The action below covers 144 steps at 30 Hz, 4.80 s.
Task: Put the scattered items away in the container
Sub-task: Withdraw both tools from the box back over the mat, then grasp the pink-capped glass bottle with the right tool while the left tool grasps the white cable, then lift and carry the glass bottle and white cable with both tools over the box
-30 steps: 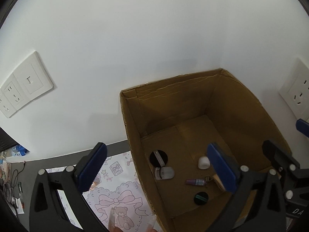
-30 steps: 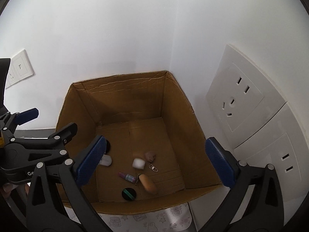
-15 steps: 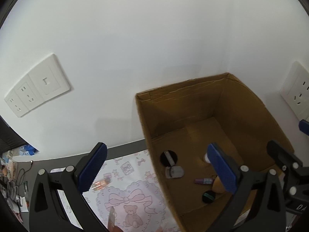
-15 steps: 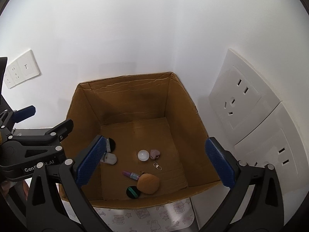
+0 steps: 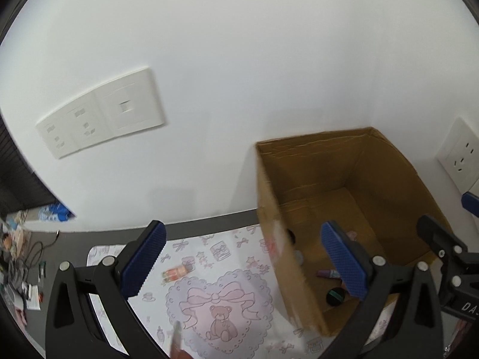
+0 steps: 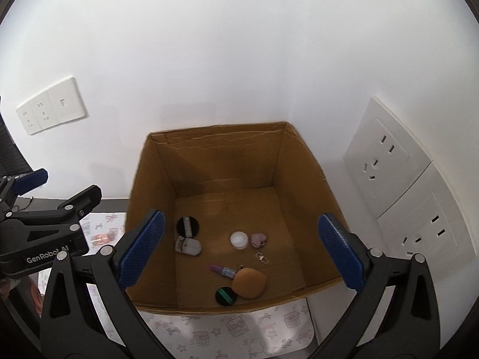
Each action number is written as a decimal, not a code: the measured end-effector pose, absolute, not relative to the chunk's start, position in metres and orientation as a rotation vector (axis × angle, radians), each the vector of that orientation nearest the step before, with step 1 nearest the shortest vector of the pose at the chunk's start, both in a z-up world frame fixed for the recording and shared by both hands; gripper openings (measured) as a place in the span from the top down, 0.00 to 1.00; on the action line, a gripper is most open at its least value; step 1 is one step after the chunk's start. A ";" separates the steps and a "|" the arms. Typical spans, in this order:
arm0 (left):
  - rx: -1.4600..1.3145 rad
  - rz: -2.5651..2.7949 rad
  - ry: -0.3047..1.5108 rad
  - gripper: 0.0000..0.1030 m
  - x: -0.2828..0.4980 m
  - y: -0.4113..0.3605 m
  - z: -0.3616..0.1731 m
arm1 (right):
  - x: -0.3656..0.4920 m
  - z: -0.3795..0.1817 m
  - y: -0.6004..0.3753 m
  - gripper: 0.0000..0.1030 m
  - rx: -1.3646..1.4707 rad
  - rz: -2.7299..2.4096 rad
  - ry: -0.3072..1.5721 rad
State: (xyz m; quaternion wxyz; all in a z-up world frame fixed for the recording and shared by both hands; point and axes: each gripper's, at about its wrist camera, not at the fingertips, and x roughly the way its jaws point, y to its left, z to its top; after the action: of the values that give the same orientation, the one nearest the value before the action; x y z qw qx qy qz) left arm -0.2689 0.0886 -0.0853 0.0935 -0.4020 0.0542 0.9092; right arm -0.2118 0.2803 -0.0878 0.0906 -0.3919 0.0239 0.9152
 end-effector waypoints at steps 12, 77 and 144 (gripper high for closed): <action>-1.162 2.814 0.080 0.00 -0.239 -0.017 -0.067 | -0.191 -0.072 0.189 0.00 -1.118 2.830 0.005; -1.564 2.811 0.098 0.00 -0.313 -0.224 -0.361 | -0.314 -0.344 -0.025 0.00 -1.607 2.799 -0.107; -1.479 2.807 0.055 0.89 -0.307 -0.206 -0.299 | -0.329 -0.317 -0.017 0.39 -1.513 2.862 -0.083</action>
State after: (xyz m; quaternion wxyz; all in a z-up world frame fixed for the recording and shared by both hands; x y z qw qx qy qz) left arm -0.3072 -0.2063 -0.2991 -0.0158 -0.4660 0.0173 0.8845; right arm -0.3293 -0.0174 -0.3166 -0.0483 -0.4666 -0.0255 0.8828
